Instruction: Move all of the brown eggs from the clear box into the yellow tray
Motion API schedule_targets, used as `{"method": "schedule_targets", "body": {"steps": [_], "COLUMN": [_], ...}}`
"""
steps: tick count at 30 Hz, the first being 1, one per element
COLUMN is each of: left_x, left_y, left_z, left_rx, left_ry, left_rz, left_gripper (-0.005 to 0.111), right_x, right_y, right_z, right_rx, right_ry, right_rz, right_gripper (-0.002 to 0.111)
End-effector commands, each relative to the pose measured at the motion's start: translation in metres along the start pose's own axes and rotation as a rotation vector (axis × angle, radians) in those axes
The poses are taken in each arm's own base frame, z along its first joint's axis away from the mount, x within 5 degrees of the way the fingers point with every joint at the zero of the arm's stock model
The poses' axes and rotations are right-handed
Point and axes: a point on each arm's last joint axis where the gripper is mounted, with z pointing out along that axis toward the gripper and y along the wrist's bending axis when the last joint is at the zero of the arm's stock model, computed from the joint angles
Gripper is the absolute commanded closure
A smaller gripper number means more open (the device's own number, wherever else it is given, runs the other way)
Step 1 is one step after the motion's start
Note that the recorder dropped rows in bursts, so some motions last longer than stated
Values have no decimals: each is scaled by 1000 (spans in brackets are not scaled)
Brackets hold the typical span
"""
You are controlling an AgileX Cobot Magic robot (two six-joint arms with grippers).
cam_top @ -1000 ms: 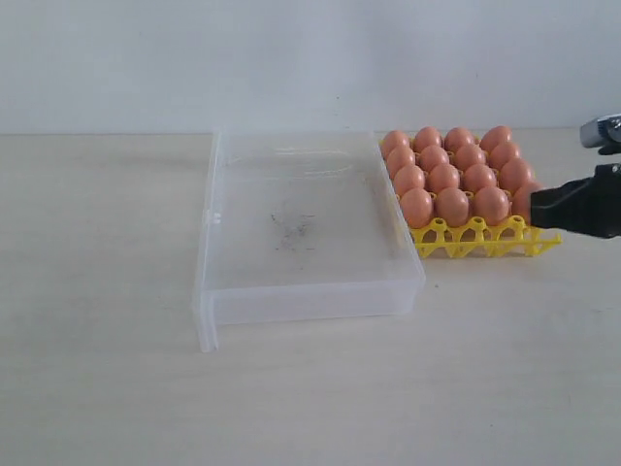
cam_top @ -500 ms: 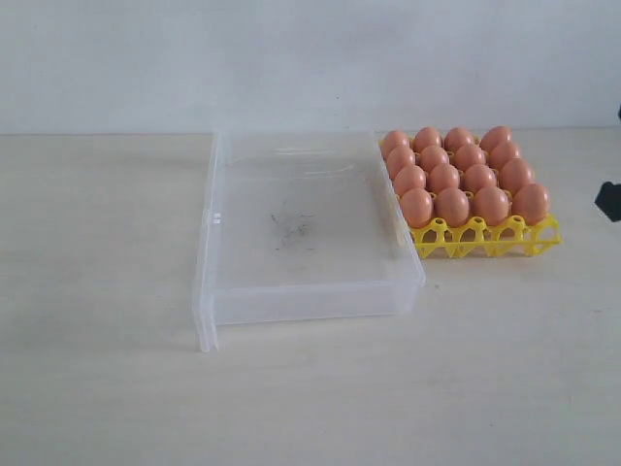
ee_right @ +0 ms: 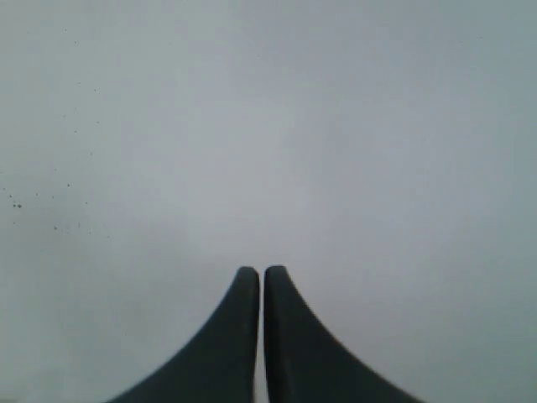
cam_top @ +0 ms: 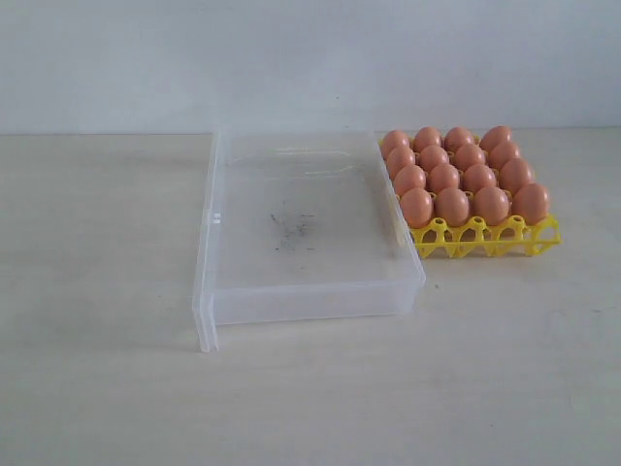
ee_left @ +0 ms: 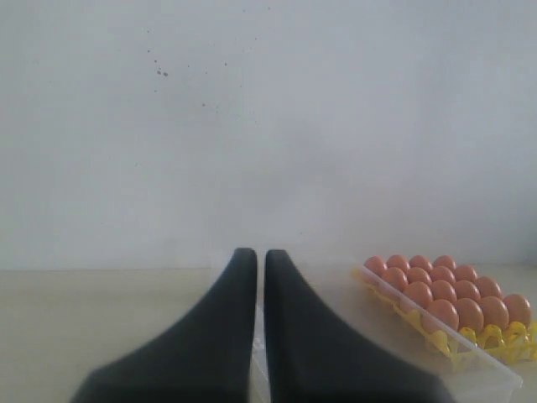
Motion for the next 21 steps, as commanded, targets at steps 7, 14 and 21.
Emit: {"method": "schedule_targets", "body": {"steps": [7, 14, 21], "left_x": [2, 2, 2], "left_y": [0, 0, 0], "left_z": [0, 0, 0], "left_rx": [3, 3, 3], "left_ry": [7, 7, 7], "left_rz": [0, 0, 0], "left_gripper": [103, 103, 103], "right_x": [-1, 2, 7], "right_y": [-2, 4, 13], "right_z": [-1, -9, -51], "right_rx": [24, 40, 199], "right_ry": [-16, 128, 455], "right_rz": [17, 202, 200], "right_gripper": [109, 109, 109]}}
